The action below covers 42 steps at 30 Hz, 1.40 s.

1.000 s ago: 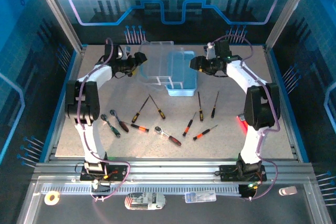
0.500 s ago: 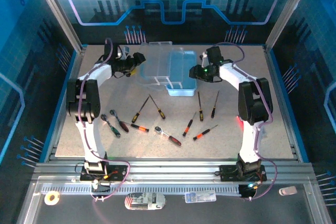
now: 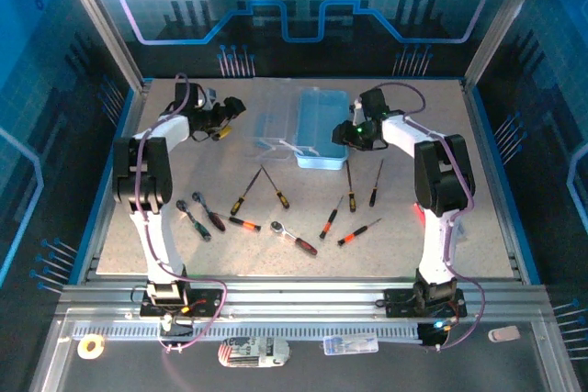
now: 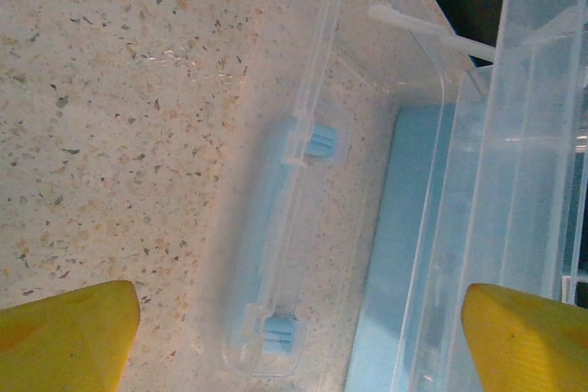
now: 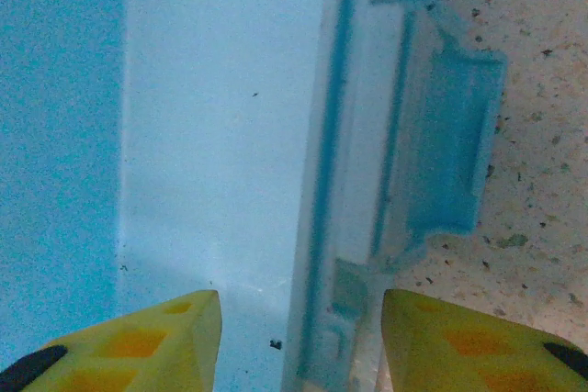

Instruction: Pack the tool kit

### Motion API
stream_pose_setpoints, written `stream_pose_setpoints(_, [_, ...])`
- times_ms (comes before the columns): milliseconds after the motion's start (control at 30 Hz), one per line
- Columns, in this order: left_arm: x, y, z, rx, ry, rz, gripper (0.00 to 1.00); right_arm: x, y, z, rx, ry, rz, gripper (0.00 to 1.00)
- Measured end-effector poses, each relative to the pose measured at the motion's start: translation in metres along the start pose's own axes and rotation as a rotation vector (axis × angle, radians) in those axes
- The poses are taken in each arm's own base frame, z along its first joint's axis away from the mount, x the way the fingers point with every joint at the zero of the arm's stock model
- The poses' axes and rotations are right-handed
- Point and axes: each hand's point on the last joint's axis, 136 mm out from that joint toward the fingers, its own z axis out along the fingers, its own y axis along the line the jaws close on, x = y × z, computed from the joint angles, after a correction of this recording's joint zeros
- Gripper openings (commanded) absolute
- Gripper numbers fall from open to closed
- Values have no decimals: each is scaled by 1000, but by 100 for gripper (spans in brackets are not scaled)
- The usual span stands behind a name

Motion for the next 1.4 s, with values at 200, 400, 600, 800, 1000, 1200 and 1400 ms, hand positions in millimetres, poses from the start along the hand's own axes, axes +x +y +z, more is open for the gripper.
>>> stream_pose_setpoints(200, [4,7,0,-18,1,-15,95,-2,3,2,-13,7,-1,51])
stream_pose_setpoints(400, [5,10,-30,-138,-54,-37,99,-17,9,5,-23,0,-24,55])
stream_pose_setpoints(600, [-15,-33,-100,-200,-236,14,99,-30,14,-5,-24,-29,-54,60])
stream_pose_setpoints(800, [-8,-67,-167,-194,-388,16,99,-38,9,-36,12,-79,-65,60])
stream_pose_setpoints(1000, [60,-3,-177,-326,-338,-123,94,-15,23,-96,64,-185,-120,57])
stream_pose_setpoints(1200, [126,57,-186,-491,-258,-219,85,42,55,-110,106,-250,-253,56])
stream_pose_setpoints(1400, [160,81,-204,-584,-272,-242,81,96,55,-84,86,-193,-297,48])
